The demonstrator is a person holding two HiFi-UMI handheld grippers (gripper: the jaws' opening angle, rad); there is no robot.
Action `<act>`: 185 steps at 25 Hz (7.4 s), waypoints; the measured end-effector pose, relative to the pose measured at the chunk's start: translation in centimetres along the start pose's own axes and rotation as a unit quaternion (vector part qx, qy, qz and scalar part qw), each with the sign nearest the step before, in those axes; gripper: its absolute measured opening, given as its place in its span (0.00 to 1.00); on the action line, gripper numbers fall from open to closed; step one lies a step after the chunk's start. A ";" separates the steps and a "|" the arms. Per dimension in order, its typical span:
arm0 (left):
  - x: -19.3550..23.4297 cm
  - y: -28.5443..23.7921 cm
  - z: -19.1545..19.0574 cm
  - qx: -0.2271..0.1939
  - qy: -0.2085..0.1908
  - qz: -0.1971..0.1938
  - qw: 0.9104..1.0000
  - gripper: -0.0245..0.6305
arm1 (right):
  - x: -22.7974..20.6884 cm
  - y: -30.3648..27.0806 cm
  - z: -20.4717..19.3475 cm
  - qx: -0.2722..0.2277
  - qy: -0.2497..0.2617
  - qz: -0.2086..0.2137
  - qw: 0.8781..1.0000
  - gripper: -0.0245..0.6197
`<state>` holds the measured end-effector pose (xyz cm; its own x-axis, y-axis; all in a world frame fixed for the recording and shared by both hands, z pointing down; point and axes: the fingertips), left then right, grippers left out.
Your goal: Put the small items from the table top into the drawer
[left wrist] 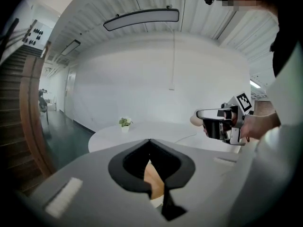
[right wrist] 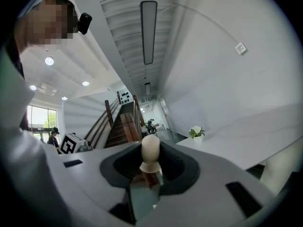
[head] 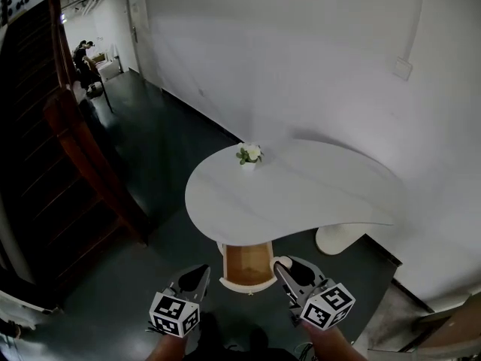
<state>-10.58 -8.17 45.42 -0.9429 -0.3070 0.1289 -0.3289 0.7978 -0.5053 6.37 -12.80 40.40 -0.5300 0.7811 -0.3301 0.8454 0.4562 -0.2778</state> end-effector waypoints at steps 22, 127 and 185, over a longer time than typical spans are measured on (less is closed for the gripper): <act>9.2 -5.6 -4.0 0.067 -0.061 -0.154 0.984 0.05 | 2.3 -12.3 -7.6 0.062 -0.072 -0.133 0.987 0.19; 10.1 -15.1 -14.4 0.151 -0.050 -0.169 0.973 0.05 | -8.6 -21.1 -25.8 0.405 0.178 -0.042 0.896 0.24; -1.9 -5.2 6.1 -0.024 -0.094 -0.063 0.993 0.05 | -2.3 3.3 1.9 0.024 0.110 -0.086 0.990 0.05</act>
<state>-6.77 -14.97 42.59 -0.8694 -0.4935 0.0247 -0.4496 0.7692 -0.4540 10.28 -13.89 38.55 -0.6340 0.7700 -0.0718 0.7371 0.5736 -0.3574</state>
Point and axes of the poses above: the fingertips, and each gripper's own axes: y backward along the fingers, x to its left, z out of its top, and after that the axes turned 12 degrees about x, right-handed
